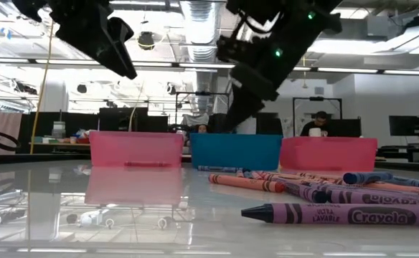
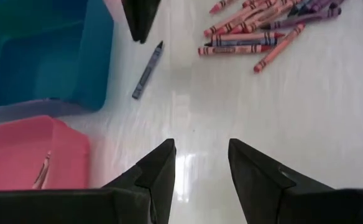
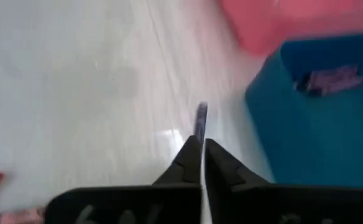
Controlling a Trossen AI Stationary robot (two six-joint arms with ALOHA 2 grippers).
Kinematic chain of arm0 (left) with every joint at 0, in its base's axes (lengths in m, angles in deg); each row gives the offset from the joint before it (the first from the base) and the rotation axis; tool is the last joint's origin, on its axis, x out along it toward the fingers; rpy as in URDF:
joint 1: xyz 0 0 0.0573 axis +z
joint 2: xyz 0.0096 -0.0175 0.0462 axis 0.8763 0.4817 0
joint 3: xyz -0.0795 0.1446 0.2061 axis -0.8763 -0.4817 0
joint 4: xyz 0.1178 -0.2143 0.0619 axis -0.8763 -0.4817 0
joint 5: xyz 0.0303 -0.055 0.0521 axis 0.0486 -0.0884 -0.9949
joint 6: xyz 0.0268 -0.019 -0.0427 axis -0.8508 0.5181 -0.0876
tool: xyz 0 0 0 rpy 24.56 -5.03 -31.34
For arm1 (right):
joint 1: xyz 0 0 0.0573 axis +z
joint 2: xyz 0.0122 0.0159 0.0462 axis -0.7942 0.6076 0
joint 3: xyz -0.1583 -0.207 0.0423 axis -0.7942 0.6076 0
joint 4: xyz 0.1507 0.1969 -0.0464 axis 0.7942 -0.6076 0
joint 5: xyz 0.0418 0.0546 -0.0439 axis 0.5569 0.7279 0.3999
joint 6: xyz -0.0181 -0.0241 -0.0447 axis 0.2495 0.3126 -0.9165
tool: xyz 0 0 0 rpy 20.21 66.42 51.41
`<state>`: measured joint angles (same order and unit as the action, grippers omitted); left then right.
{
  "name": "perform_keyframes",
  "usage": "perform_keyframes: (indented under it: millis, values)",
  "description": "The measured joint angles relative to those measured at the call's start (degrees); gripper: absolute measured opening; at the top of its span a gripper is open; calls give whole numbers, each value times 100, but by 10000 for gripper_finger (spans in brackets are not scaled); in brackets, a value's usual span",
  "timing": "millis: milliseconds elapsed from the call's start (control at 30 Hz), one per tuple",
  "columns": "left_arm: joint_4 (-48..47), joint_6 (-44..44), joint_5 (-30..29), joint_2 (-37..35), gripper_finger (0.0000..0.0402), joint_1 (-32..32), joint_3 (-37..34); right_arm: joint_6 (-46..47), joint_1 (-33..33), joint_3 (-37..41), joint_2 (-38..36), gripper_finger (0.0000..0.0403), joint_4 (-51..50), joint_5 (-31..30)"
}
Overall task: Sort crayons
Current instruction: Put the blue crayon into the yellow bin
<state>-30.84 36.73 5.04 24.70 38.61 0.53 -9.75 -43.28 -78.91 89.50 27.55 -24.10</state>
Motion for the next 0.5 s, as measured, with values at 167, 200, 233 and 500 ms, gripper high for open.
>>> perform_keyframes:
  millis: [167,200,233,500]
  values:
    - [201,152,22,2,139,0,-179,210,-64,-1,287,90,47,49]
    - [209,202,32,4,139,-5,-185,219,-90,-1,357,105,102,50]
    - [205,253,23,4,139,-13,-185,226,-106,-1,407,120,111,50]
    - [221,392,-94,2,139,-184,-185,407,-215,3,852,174,144,48]
